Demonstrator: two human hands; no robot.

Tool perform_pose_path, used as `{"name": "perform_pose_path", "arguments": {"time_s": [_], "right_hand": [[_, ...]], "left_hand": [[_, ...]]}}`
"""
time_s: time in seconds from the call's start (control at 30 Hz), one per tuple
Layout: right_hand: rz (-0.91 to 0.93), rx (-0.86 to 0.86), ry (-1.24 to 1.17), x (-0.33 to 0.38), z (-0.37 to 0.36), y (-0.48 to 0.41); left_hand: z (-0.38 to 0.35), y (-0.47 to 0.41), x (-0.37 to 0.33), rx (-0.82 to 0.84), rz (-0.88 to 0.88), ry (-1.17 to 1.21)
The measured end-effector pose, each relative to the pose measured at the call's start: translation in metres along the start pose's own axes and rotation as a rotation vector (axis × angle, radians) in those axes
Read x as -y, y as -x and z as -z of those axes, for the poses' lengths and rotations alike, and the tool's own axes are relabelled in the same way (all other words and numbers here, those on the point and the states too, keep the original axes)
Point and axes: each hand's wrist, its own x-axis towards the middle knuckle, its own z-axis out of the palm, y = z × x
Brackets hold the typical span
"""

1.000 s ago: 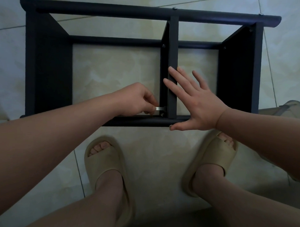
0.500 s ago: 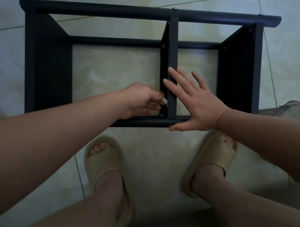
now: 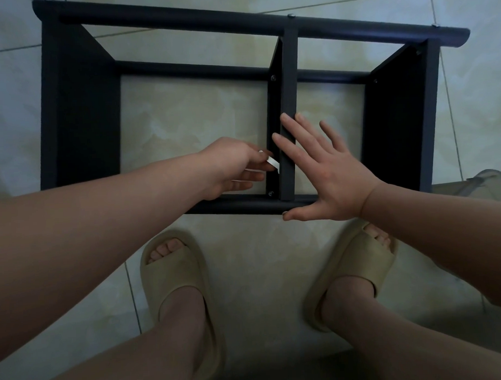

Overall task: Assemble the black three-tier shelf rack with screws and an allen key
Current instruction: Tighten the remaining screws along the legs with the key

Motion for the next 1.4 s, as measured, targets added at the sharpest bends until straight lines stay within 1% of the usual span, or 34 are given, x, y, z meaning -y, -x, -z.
{"name": "perform_pose_path", "arguments": {"time_s": [0.23, 0.5, 0.77, 1.07, 1.23, 1.4], "right_hand": [[-0.004, 0.003, -0.016, -0.0001, 0.0, -0.0002], [-0.003, 0.003, -0.013, 0.0003, -0.0002, -0.0002], [-0.002, 0.001, -0.014, 0.0001, 0.0006, 0.0006], [-0.002, 0.002, -0.015, 0.0008, 0.0012, -0.0002], [-0.002, -0.001, -0.008, 0.0003, 0.0005, 0.0001], [0.0, -0.004, -0.01, 0.0001, -0.0002, -0.0001]], "left_hand": [[-0.0021, 0.001, -0.0019, 0.008, 0.008, 0.0], [-0.0016, 0.0058, -0.0026, 0.007, -0.036, -0.131], [-0.006, 0.0037, -0.0009, 0.02, -0.011, -0.073], [-0.0044, 0.0031, 0.0001, 0.1, 0.016, -0.061], [-0.0017, 0.0028, -0.0011, 0.138, 0.003, -0.093], [0.0009, 0.0005, 0.0019, 0.136, -0.018, -0.128]]}}
